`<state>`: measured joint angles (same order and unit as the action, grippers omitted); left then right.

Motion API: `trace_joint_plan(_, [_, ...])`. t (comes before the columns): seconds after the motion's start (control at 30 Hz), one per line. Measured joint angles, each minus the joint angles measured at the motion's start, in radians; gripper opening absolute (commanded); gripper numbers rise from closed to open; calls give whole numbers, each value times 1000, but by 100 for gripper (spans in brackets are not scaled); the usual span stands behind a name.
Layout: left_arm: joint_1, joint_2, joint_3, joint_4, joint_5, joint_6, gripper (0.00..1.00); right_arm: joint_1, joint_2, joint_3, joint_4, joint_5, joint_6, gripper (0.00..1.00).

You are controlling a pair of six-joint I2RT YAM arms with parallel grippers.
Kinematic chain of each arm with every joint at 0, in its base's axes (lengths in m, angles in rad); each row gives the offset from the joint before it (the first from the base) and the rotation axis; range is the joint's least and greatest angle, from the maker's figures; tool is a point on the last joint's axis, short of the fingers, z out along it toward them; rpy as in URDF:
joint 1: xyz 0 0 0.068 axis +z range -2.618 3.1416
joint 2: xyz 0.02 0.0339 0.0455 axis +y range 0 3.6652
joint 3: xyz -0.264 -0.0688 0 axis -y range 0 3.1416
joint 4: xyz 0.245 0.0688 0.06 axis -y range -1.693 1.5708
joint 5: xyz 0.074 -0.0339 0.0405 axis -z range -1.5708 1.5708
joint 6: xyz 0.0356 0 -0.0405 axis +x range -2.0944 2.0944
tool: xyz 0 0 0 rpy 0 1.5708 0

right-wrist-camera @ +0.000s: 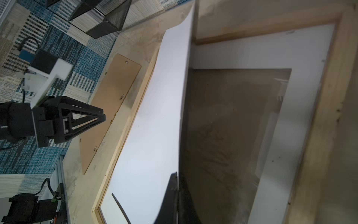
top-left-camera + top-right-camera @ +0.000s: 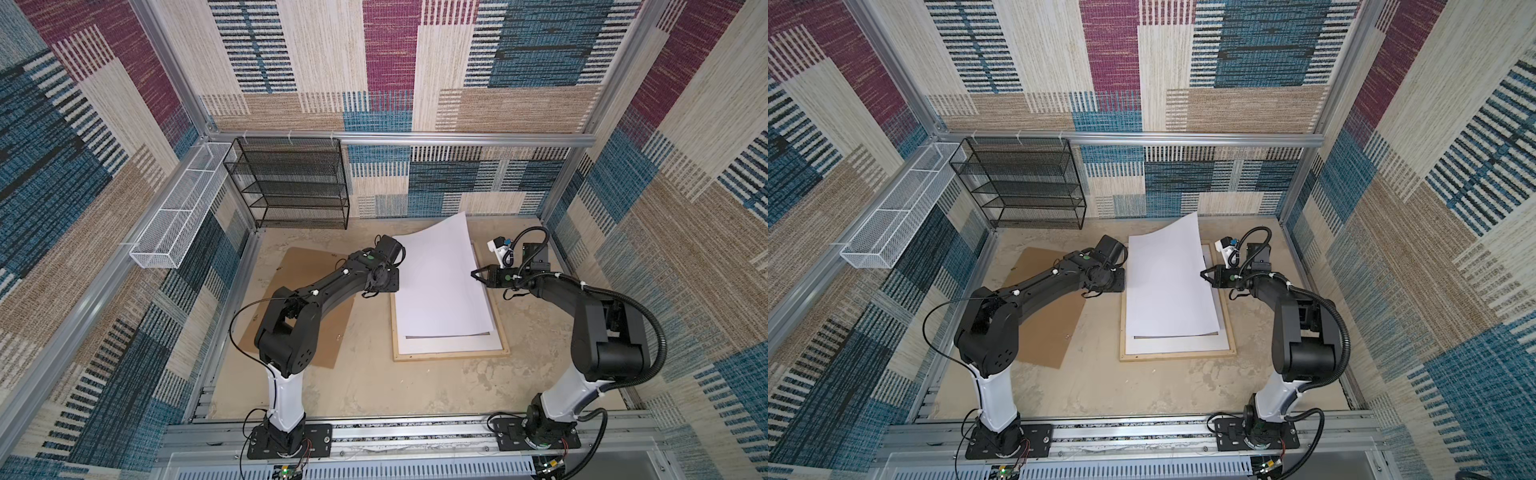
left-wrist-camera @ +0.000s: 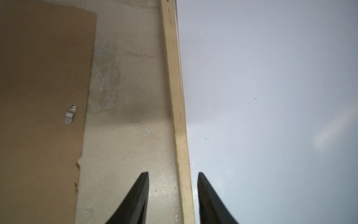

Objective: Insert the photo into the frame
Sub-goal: 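Push the photo's edge with the right gripper while the left hovers at the frame edge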

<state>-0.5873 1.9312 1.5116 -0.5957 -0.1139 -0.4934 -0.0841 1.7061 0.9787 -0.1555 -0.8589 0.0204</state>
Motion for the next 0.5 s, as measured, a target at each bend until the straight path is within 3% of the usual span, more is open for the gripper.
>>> trace_joint_plan(0.5, [11,29,37,-6,-10,8,44,0,31,45,-136,53,-31,0])
